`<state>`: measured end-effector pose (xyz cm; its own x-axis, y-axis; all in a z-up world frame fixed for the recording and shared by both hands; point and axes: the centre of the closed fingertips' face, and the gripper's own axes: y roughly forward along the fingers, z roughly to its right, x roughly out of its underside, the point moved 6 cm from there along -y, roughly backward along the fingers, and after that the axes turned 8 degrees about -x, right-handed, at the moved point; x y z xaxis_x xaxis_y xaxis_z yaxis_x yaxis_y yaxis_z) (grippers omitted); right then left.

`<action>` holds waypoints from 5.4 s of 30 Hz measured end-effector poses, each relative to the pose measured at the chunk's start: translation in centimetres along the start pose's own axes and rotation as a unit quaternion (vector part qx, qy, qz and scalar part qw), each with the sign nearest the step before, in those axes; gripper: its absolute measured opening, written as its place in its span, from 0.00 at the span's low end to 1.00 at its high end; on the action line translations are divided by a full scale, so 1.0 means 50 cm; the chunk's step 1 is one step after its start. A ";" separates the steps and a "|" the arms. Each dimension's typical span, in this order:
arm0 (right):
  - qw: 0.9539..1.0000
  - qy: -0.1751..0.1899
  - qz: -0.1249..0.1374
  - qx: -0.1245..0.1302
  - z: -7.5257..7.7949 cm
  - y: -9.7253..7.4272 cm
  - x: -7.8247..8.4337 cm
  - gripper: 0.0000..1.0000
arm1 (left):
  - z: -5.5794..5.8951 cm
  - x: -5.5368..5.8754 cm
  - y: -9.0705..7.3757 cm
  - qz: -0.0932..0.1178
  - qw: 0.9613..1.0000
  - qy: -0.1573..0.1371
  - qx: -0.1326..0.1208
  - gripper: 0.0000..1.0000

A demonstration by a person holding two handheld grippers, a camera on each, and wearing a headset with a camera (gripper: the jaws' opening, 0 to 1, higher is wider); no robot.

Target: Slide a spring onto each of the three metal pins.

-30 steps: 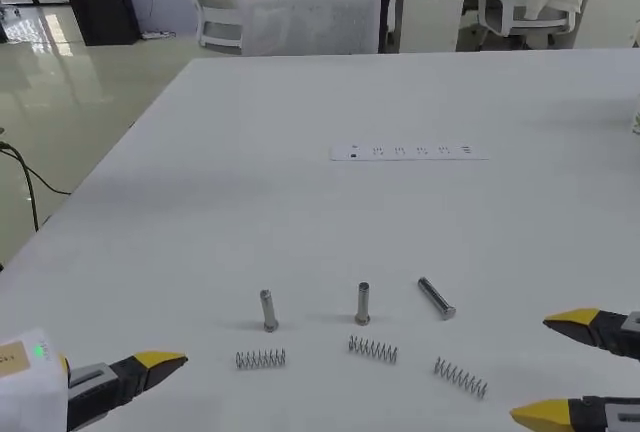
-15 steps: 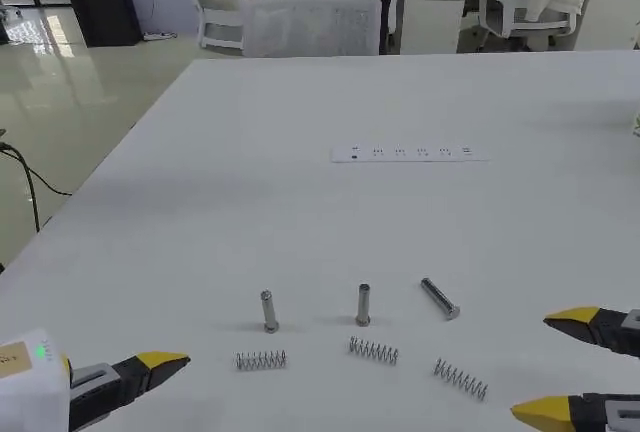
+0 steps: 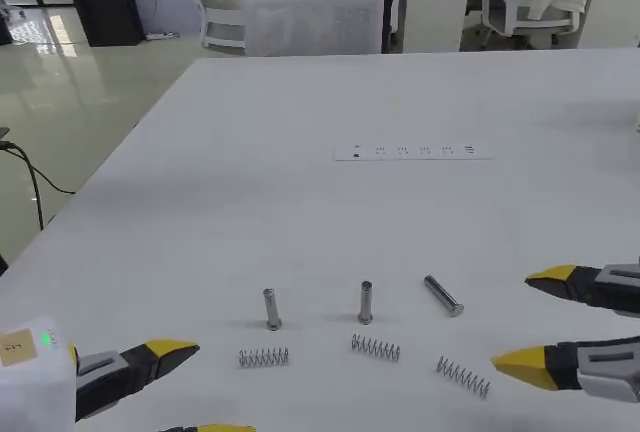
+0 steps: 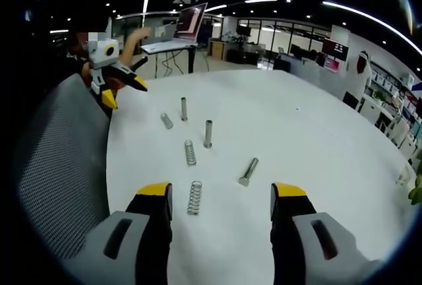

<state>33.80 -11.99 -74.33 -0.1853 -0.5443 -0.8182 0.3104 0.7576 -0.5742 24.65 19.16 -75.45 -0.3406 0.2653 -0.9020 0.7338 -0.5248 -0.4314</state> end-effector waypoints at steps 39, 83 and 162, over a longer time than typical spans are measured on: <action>0.995 0.043 -0.092 0.006 0.121 0.174 -0.035 0.43 | 0.004 -0.002 0.001 -0.001 1.000 0.002 0.001 0.53; 0.968 0.156 -0.185 0.060 0.150 0.250 0.003 0.06 | 0.000 0.003 0.005 0.000 1.000 -0.004 0.001 0.51; 0.982 0.134 -0.106 0.076 0.096 0.143 -0.023 0.10 | 0.008 -0.022 -0.017 0.016 1.000 0.013 -0.007 0.51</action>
<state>40.71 -7.68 -77.37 -0.4940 -0.5535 -0.6705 0.3700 0.5640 -0.7382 24.17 18.98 -74.09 -0.3019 0.2705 -0.9142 0.7519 -0.5220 -0.4027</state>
